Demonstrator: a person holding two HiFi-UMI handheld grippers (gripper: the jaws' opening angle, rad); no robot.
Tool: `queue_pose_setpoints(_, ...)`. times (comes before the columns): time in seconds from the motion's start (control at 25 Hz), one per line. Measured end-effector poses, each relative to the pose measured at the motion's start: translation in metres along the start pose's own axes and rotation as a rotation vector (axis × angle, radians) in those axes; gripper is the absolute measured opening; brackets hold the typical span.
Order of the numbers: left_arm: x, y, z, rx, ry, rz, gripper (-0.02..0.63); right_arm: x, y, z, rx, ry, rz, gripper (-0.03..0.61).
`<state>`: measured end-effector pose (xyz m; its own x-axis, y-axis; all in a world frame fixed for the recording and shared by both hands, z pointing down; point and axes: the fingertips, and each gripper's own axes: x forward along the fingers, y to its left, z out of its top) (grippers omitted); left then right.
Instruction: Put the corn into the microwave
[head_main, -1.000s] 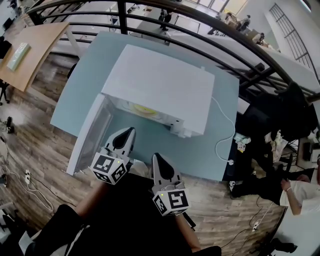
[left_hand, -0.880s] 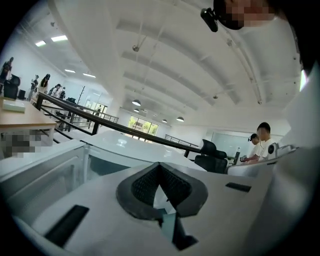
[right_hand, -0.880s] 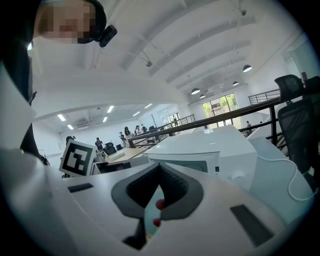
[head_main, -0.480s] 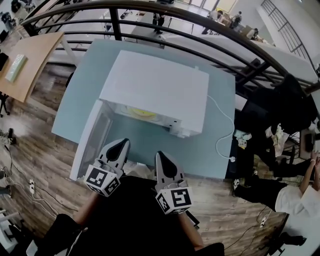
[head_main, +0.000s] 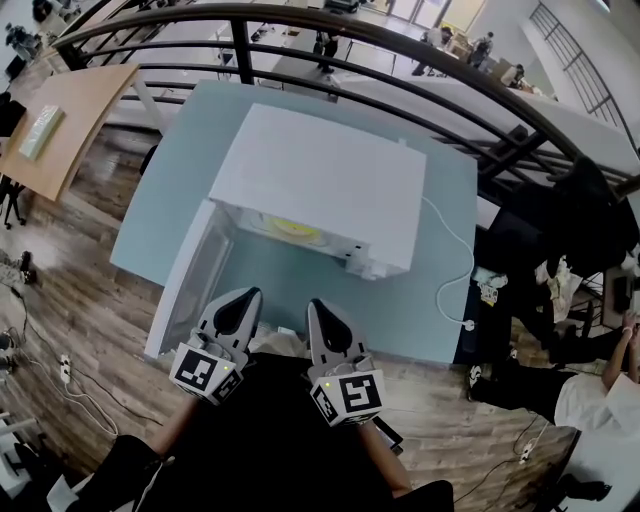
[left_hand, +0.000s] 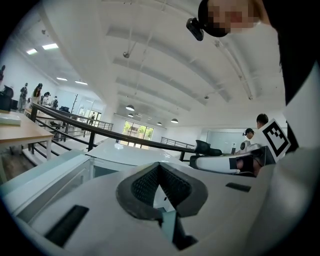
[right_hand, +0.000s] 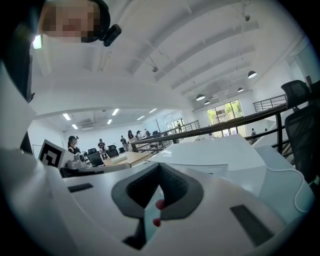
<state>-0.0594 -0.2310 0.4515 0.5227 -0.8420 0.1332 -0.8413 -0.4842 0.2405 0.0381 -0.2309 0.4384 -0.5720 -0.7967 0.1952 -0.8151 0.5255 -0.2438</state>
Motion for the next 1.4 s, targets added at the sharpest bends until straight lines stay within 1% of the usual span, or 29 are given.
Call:
queue_pose_setpoints(0.24,-0.001,0.006,0.002,-0.024,-0.013,0.019,0.002,0.003,0.006,-0.002,-0.011,0.003,0.020,0.009)
queue_pose_setpoints(0.44,0.003,-0.003,-0.001,-0.018,0.001,0.003,0.002,-0.004,0.003,0.000,-0.012,-0.010,0.002,0.009)
queue_pose_setpoints(0.6,0.010,-0.005,-0.002,-0.039,-0.004,-0.014,0.002,-0.008,-0.003,-0.001,-0.012,-0.017,-0.020,0.009)
queue_pose_setpoints(0.88,0.017,-0.014,-0.007,-0.026,0.013,-0.038,0.002,-0.014,-0.011,0.000,-0.003,-0.027,-0.040,0.009)
queue_pose_setpoints(1.16,0.018,-0.016,-0.010,-0.037,0.016,-0.028,0.002,-0.018,-0.015,-0.004,0.006,-0.021,-0.049,0.009)
queue_pose_setpoints(1.4,0.012,-0.009,-0.013,-0.056,0.019,-0.004,0.002,-0.014,-0.007,-0.006,0.003,-0.010,-0.029,0.009)
